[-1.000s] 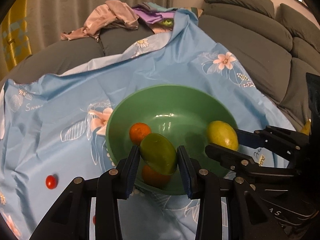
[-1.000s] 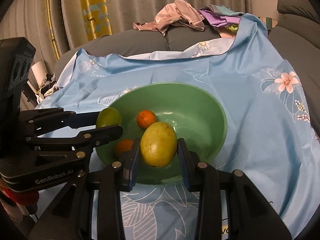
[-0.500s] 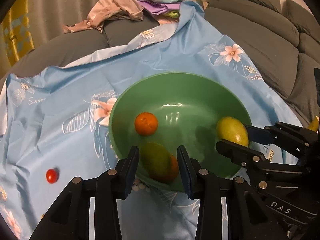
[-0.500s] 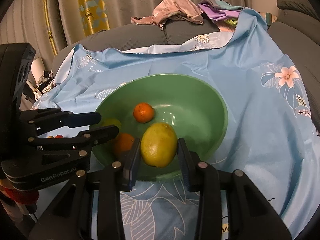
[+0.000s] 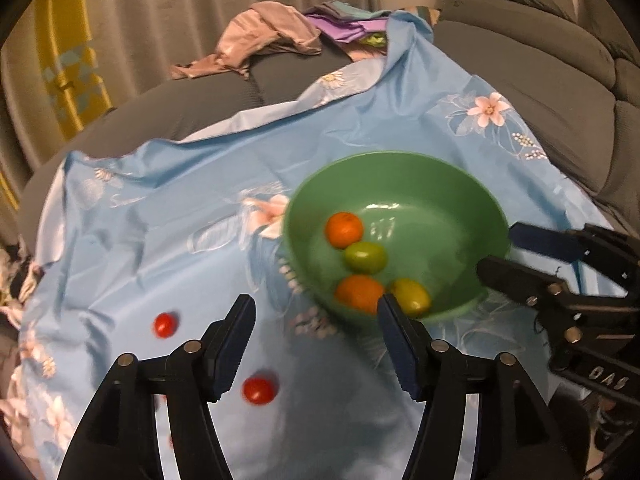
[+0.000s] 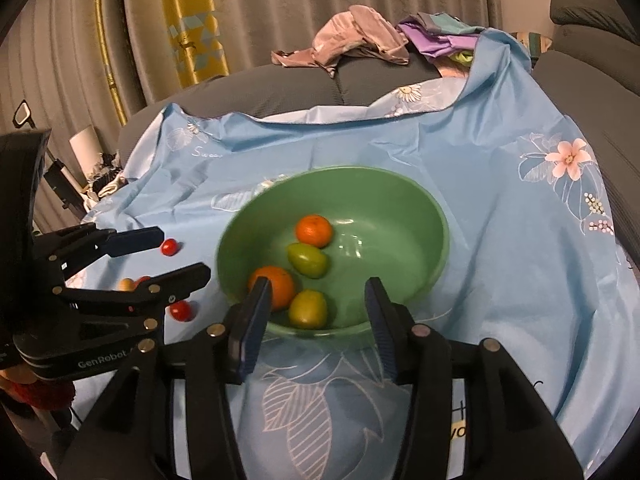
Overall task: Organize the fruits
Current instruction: 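Move the right gripper back toward the cherry tomatoes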
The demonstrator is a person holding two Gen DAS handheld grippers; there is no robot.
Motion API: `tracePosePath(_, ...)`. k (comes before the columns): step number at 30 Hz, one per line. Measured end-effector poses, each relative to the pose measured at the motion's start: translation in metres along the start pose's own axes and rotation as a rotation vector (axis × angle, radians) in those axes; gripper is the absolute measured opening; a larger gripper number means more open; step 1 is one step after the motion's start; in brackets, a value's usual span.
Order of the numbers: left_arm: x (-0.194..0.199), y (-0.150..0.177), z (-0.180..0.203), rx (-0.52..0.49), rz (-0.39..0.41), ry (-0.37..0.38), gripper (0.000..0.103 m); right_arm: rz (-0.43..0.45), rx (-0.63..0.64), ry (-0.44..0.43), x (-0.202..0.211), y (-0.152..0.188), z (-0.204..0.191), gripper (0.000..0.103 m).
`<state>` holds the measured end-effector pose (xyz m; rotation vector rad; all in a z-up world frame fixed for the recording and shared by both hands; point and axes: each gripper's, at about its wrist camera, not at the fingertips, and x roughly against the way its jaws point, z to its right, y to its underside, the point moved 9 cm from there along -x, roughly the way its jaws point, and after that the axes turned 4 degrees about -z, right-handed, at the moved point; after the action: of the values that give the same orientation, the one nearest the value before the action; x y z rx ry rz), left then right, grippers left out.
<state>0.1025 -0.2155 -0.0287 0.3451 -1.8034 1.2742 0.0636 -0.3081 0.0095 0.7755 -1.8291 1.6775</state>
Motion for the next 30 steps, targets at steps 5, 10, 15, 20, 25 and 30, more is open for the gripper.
tracePosePath(5,0.020,0.014,-0.015,0.027,0.005,-0.049,0.063,0.021,0.021,-0.018,0.018,0.000,-0.014,0.064)
tracePosePath(10,0.041,0.029,-0.031,0.044,0.023,-0.135,0.063,0.036,0.038,-0.047,0.033,-0.001,-0.031,0.070)
tracePosePath(15,0.060,0.041,-0.046,0.084,0.046,-0.163,0.063,0.044,0.069,-0.071,0.043,-0.002,-0.050,0.073)
tracePosePath(20,0.078,0.048,-0.059,0.123,0.074,-0.186,0.064,0.044,0.109,-0.089,0.050,-0.002,-0.070,0.073)
tracePosePath(25,0.093,0.055,-0.070,0.146,0.106,-0.213,0.089,0.058,0.141,-0.105,0.057,-0.004,-0.089,0.073)
tracePosePath(30,0.107,0.060,-0.082,0.171,0.140,-0.218,0.089,0.052,0.172,-0.124,0.058,-0.005,-0.108,0.074)
